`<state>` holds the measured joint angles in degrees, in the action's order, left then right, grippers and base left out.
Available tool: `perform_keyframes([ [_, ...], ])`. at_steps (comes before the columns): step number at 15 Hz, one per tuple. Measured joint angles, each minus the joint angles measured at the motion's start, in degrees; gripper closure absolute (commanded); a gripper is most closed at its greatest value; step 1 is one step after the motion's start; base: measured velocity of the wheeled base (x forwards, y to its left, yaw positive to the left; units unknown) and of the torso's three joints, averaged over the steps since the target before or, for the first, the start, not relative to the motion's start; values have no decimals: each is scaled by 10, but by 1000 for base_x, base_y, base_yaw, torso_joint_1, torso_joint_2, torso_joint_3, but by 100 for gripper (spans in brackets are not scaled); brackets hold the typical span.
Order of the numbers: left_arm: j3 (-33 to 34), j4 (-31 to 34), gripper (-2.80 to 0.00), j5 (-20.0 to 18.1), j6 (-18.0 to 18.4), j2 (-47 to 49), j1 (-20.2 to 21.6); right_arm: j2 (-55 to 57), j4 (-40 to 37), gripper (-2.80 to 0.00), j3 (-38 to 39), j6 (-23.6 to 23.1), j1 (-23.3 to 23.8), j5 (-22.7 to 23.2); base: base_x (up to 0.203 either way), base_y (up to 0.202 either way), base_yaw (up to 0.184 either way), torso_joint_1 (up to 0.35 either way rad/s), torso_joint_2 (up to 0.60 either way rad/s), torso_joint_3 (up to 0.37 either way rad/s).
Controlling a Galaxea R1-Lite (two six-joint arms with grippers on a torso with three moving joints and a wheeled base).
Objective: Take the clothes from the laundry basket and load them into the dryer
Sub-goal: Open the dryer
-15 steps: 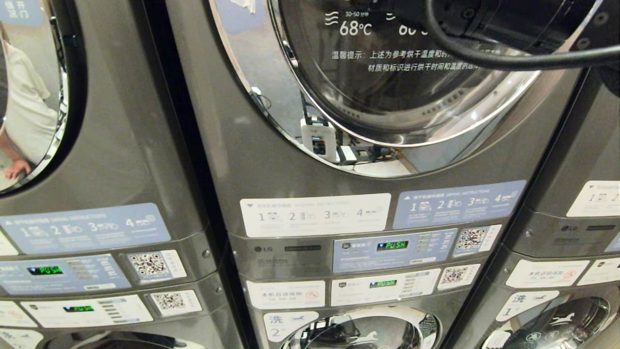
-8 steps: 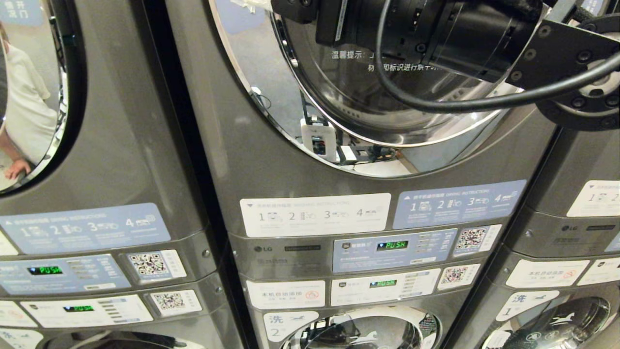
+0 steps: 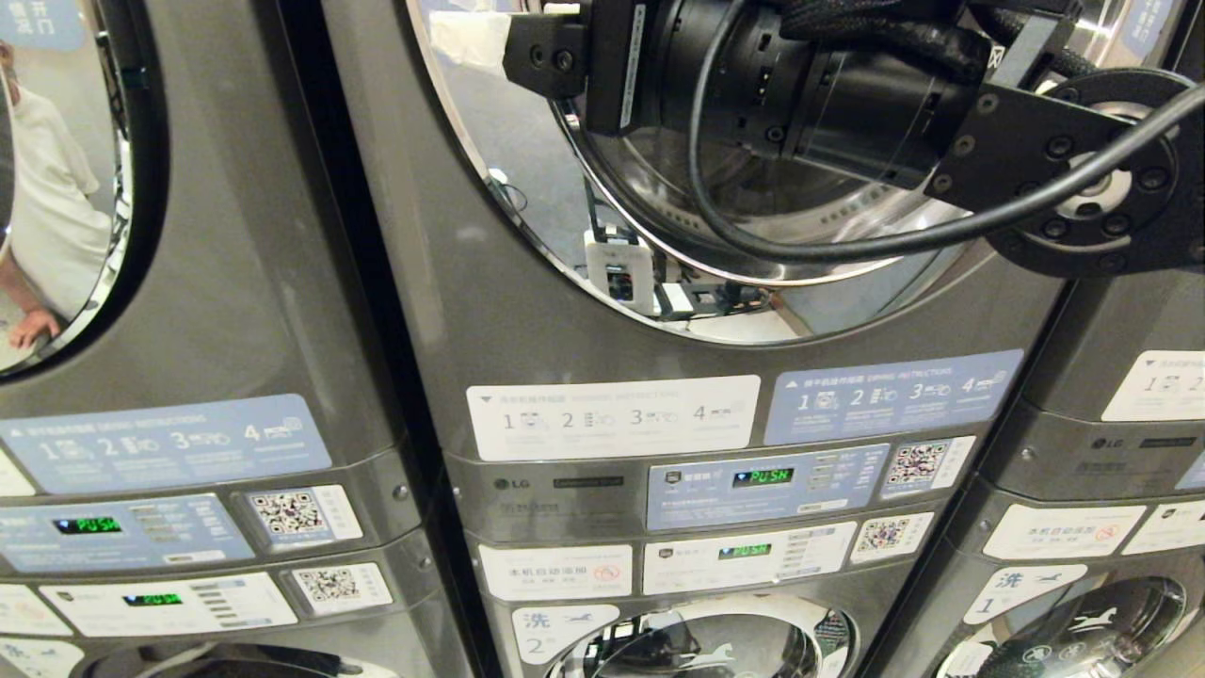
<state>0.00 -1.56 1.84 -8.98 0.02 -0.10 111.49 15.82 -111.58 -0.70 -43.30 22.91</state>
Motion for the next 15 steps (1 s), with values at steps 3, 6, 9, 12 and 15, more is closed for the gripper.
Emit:
perform_keyframes([
  [3, 0, 0, 0, 0, 0, 0, 0, 9, 15, -280, 0, 0, 0, -4, 0, 0, 0, 0, 0, 0],
  [6, 0, 0, 0, 0, 0, 0, 0, 15, 18, -280, 0, 0, 0, -3, 0, 0, 0, 0, 0, 0],
  [9, 0, 0, 0, 0, 0, 0, 0, 23, 18, -280, 0, 1, 0, 1, 0, 0, 0, 0, 0, 0],
  [12, 0, 0, 0, 0, 0, 0, 0, 27, 19, -280, 0, 4, 0, 17, 0, 0, 0, 0, 0, 0],
  [15, 0, 0, 0, 0, 0, 0, 0, 24, 19, -280, 0, 3, -1, 20, 0, 0, 0, 0, 0, 0],
])
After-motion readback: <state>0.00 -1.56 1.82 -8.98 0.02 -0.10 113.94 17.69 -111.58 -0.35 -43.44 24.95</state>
